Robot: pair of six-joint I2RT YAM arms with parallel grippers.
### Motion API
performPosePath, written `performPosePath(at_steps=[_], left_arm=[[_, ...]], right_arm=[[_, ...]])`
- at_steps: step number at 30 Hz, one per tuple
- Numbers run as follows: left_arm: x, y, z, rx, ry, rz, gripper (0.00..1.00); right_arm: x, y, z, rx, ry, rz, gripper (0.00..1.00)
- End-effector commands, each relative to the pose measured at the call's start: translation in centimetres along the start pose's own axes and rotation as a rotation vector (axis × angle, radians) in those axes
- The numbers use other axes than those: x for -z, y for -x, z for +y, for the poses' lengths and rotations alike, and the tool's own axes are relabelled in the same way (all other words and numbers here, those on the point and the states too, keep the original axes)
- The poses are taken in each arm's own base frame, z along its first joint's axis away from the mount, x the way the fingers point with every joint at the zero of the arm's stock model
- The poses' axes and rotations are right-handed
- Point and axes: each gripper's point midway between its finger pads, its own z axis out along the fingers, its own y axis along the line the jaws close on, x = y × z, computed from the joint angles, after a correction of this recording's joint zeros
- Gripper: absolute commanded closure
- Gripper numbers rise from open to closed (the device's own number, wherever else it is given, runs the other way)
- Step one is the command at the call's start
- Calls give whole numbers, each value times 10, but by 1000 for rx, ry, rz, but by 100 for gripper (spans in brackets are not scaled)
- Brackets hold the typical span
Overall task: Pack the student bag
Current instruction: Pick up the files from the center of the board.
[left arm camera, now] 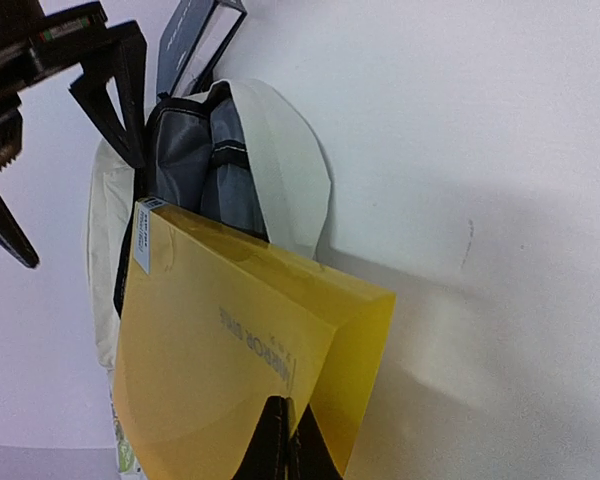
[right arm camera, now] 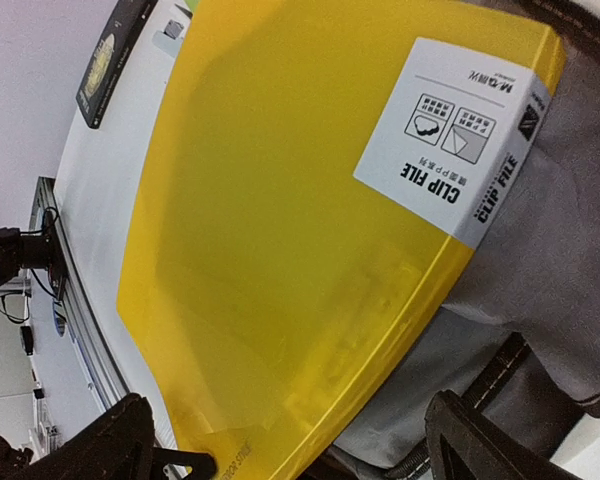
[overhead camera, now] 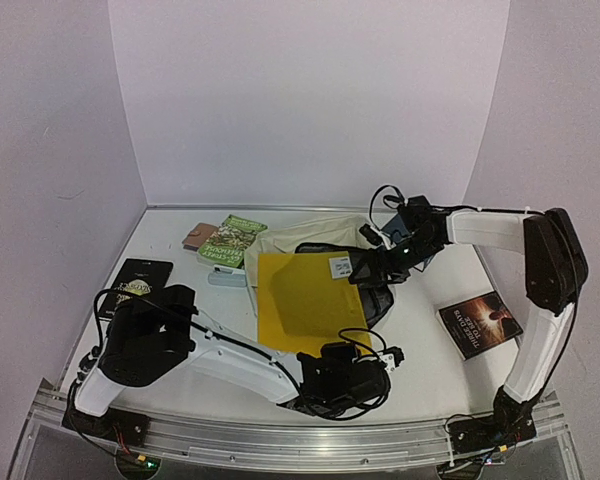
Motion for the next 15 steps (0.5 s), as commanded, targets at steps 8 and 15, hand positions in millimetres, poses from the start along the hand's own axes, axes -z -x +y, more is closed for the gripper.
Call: performPosePath(at_steps=[8, 15], left_arm=[[26, 40, 9, 33, 72, -220, 100], [27, 35, 7, 10, 121, -236, 100]], right_arm=[[-31, -8, -16, -17, 39, 54, 12], [-47, -10, -20, -58, 97, 72, 27]])
